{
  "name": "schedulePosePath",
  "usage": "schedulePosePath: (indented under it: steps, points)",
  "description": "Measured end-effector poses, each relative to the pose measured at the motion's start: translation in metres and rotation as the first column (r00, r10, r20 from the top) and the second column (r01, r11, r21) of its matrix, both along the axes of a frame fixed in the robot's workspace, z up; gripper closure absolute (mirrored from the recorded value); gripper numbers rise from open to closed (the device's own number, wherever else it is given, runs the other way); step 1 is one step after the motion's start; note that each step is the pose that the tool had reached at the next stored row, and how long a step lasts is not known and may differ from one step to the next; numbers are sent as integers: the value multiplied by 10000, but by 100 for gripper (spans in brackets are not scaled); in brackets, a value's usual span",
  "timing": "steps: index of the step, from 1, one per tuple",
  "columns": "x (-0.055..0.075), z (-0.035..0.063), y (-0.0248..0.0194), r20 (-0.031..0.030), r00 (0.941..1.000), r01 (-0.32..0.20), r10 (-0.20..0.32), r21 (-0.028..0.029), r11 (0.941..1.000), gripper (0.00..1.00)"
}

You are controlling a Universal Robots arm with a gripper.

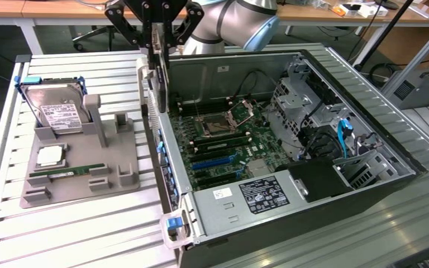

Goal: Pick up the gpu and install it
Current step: 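Pick up the gpu and move the gpu toward the slot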

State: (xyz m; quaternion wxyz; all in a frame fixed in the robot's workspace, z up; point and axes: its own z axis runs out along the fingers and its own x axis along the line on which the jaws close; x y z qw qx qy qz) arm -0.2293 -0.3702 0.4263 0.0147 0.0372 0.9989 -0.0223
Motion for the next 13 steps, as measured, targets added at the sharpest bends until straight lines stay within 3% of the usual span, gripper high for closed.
schedulePosePath:
  steps: [7,13]
  points:
    - [40,0,-11,-1,10000,0,0,0,10000,73]
    - [174,0,-14,0,10000,1,-1,0,10000,73]
